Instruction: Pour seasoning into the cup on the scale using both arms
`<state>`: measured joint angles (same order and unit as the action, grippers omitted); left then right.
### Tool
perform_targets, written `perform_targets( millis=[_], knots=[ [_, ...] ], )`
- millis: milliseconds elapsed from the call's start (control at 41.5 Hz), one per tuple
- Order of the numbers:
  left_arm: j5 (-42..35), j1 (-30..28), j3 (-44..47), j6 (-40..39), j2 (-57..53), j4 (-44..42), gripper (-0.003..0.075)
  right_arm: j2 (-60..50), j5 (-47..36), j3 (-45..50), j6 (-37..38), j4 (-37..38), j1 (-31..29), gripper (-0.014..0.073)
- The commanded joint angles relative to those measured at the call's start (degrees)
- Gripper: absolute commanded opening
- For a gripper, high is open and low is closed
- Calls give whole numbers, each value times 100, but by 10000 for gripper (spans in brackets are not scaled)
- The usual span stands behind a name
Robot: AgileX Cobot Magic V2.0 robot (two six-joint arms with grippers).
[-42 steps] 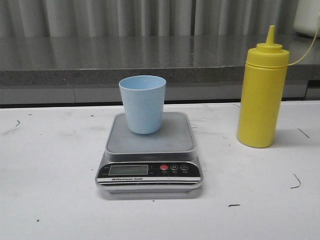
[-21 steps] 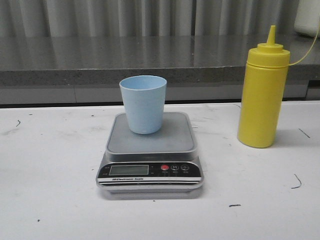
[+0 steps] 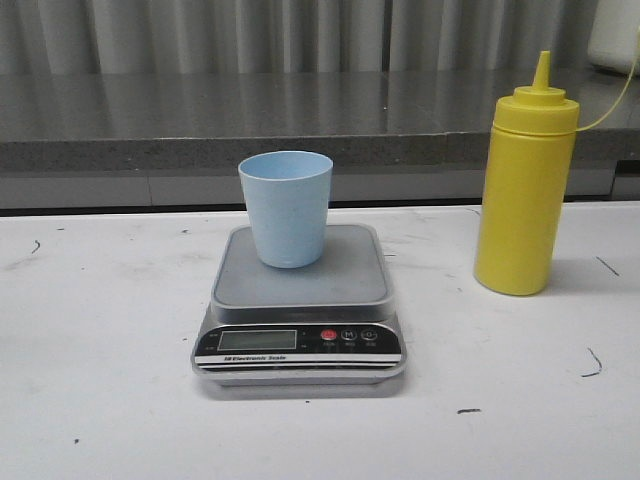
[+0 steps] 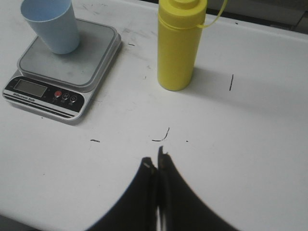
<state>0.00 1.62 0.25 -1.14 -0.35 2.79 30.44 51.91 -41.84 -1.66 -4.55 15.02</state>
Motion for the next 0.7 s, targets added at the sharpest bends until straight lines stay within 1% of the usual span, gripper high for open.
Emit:
perform_targets(
  millis=[0,506,578,627,675],
  knots=[
    [-467,-13,141,20,-97,39,-20,20,-354,-191,-37,-26,5,-68],
    [-467,-13,141,20,-97,39,-20,25,-355,-191,-37,-26,5,-68],
    [-467,-13,141,20,-97,39,-20,24,-363,-186,-37,65,5,-68],
    [-467,-13,141,20,-97,39,-20,-45,-431,-124,-37,186,-13,-68],
    [-467,-13,141,20,-97,39,-20,-179,-707,8,-37,289,-104,-68]
  ],
)
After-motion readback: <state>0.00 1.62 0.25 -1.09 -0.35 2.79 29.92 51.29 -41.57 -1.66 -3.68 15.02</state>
